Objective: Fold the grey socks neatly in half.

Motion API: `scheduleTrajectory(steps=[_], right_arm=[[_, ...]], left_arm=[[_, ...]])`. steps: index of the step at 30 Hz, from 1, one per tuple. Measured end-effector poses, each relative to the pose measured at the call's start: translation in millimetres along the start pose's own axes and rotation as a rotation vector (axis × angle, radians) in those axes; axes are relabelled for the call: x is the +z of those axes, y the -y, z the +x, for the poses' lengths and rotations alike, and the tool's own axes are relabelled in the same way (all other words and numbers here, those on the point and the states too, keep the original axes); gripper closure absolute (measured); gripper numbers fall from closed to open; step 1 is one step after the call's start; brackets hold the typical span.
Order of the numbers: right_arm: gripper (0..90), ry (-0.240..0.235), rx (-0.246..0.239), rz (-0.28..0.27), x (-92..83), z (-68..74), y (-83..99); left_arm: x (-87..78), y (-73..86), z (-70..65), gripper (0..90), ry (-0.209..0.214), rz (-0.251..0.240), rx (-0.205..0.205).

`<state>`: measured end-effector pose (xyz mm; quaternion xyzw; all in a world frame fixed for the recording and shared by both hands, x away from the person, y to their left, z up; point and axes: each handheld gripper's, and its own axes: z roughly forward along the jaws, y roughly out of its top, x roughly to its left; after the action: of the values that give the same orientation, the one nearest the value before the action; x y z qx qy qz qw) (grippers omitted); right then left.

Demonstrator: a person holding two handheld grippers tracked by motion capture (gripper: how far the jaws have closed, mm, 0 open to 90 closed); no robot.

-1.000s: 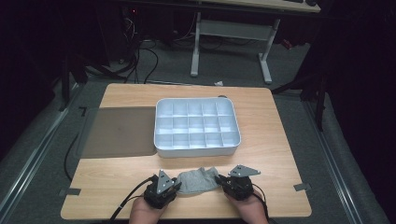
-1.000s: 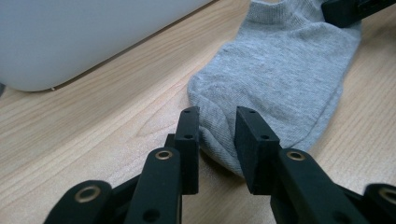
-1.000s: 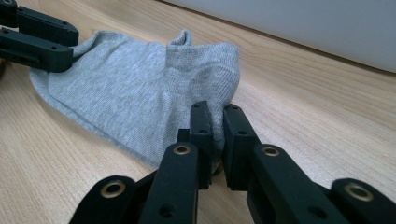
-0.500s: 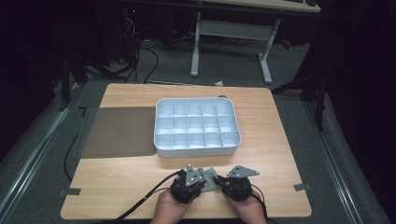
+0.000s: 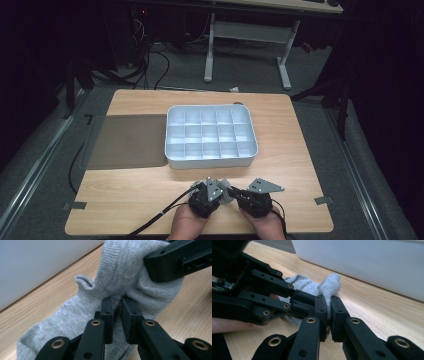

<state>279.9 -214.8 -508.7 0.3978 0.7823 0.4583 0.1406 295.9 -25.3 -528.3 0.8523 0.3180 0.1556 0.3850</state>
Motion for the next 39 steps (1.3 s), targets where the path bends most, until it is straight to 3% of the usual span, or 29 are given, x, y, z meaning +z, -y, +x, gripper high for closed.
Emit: scheduleTrajectory(steps=[6, 10, 11, 12, 13, 15, 16, 17, 18, 19, 22, 26, 27, 29, 32, 36, 39], right_arm=[[87.0, 0.012, 0.019, 0.01, 0.5, -6.5, 2.8], [86.9, 0.012, 0.028, 0.011, 1.0, -9.6, 4.0], [86.9, 0.015, 0.033, 0.013, 1.0, -10.7, 4.6], [86.9, 0.015, 0.033, 0.013, 1.0, -10.7, 4.6], [86.8, 0.018, 0.034, 0.016, 1.1, -11.0, 5.0], [86.7, 0.021, 0.031, 0.015, 1.0, -11.0, 5.2], [86.7, 0.021, 0.031, 0.015, 1.0, -11.0, 5.2], [86.6, 0.023, 0.028, 0.02, 0.8, -10.8, 5.3], [86.6, 0.023, 0.028, 0.02, 0.8, -10.8, 5.3], [86.6, 0.017, 0.024, 0.025, 1.2, -10.8, 5.2], [86.6, 0.03, 0.021, 0.034, 1.3, -10.6, 4.0], [86.3, 0.051, 0.017, 0.045, 2.0, -8.6, 2.7], [86.2, 0.058, 0.017, 0.051, 2.1, -7.7, 2.2], [86.0, 0.071, 0.007, 0.065, 2.2, -7.5, 0.7], [85.9, 0.091, 0.013, 0.073, 0.9, -10.2, -2.5], [85.5, 0.123, 0.003, 0.086, 0.1, -7.5, -7.0], [84.8, 0.174, -0.043, 0.1, -2.0, -1.3, -13.7]], left_arm=[[-2.7, -0.4, 3.3, 77.5, 0.013, -0.01, -0.006], [-19.5, -0.7, 12.7, 73.2, 0.006, -0.067, -0.028], [-33.6, 1.3, 23.6, 71.3, -0.005, -0.1, -0.052], [-33.6, 1.3, 23.6, 69.2, -0.005, -0.1, -0.052], [-45.4, 7.4, 35.9, 66.6, -0.02, -0.106, -0.076], [-53.2, 17.4, 47.0, 61.8, -0.021, -0.106, -0.109], [-53.2, 17.4, 47.0, 59.6, -0.021, -0.106, -0.109], [-56.5, 29.4, 54.5, 58.3, -0.001, -0.098, -0.142], [-56.5, 29.4, 54.5, 57.3, -0.001, -0.098, -0.142], [-54.7, 39.7, 57.3, 56.0, 0.018, -0.091, -0.17], [-49.8, 45.6, 61.6, 53.8, 0.043, -0.093, -0.221], [-46.0, 43.9, 68.6, 54.1, 0.077, -0.075, -0.263], [-43.0, 44.0, 72.9, 56.5, 0.093, -0.066, -0.298], [-40.3, 44.7, 75.2, 67.1, 0.119, -0.06, -0.322], [-40.2, 44.3, 73.5, 77.0, 0.13, -0.066, -0.314], [-40.5, 43.6, 69.2, 78.7, 0.146, -0.075, -0.307], [-39.6, 43.3, 63.5, 78.8, 0.155, -0.074, -0.287]])
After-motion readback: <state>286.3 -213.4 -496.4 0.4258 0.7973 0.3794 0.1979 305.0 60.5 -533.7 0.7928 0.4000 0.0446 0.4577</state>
